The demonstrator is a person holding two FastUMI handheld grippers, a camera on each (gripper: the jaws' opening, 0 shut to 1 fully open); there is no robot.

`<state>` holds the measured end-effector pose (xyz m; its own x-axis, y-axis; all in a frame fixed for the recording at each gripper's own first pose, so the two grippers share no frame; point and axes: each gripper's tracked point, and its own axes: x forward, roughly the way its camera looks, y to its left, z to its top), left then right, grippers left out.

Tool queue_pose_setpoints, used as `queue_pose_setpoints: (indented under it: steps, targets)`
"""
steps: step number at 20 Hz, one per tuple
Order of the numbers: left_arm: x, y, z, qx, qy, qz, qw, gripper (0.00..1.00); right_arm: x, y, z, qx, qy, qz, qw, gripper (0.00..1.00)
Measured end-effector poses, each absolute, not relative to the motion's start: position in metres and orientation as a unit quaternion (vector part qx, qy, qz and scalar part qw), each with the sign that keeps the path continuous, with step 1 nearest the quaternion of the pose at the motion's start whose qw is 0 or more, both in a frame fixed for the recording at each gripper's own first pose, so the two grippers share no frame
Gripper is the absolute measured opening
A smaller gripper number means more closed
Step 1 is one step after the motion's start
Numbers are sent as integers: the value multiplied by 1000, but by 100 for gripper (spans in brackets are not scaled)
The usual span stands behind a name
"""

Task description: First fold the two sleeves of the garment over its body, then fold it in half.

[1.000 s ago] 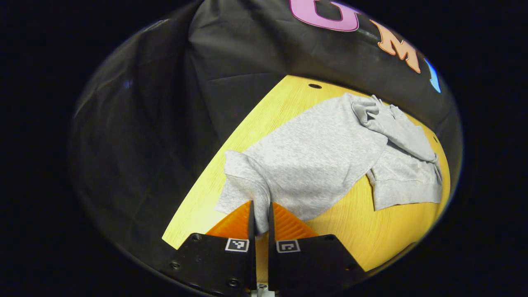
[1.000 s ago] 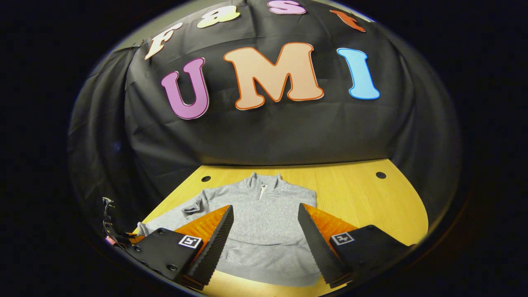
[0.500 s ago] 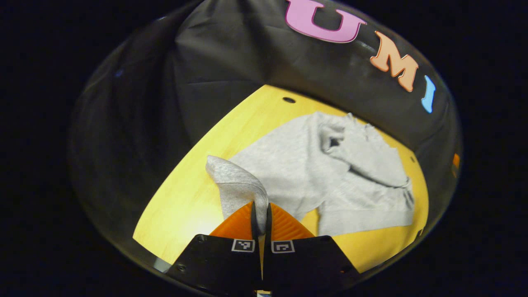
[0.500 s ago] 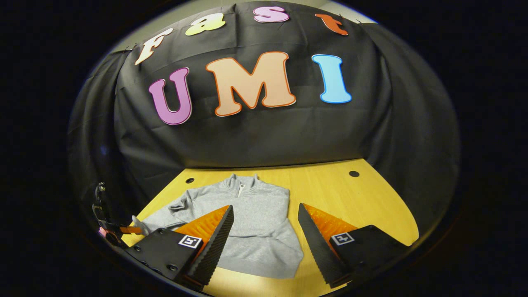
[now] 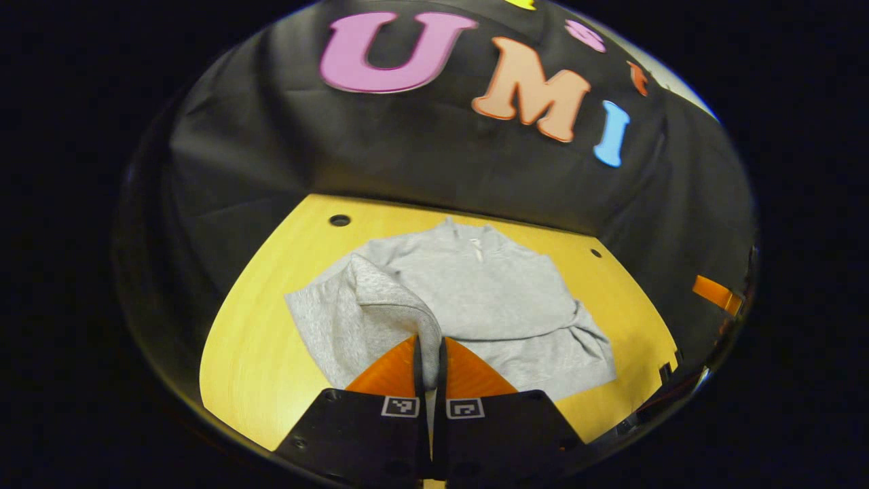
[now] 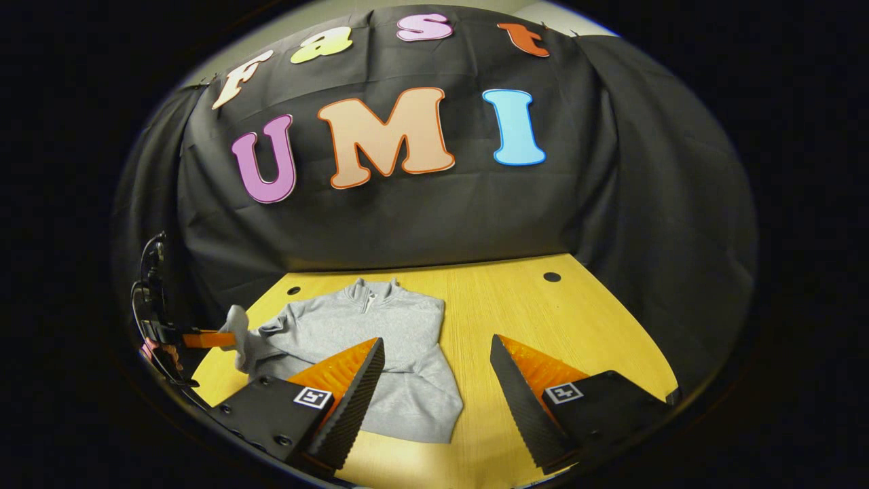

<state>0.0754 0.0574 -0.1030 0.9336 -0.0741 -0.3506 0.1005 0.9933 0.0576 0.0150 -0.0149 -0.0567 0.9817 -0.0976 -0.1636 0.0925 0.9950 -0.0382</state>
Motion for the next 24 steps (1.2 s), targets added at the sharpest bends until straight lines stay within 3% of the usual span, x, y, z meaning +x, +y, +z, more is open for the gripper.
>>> queue_pose_setpoints:
  steps: [1,2,6,7,10,13,21,22,24]
  targets:
    - [79,35,-102,47,176,-65,981,2,13,-20,-59,-12,85,-49,995,94]
    - [80,18,-100,52,175,-82,980,0,10,-22,-61,-8,86,-49,995,98]
    - [104,-54,-92,67,163,-137,975,0,2,-40,-79,-7,93,-43,995,94]
    - [111,-72,-90,67,159,-150,974,0,1,-42,-79,-5,95,-40,995,98]
    - [124,-119,-85,67,151,-179,970,0,-1,-50,-84,2,97,-29,995,94]
    - [142,-169,-77,64,134,-209,967,0,-3,-60,-94,8,106,-20,994,98]
    - [185,-256,-121,96,170,-239,951,0,-1,-82,-123,22,134,-11,991,98]
    - [190,-261,-130,97,177,-239,950,0,0,-85,-125,22,137,-10,990,94]
    - [203,-268,-145,92,190,-232,950,0,4,-88,-131,22,144,-8,989,98]
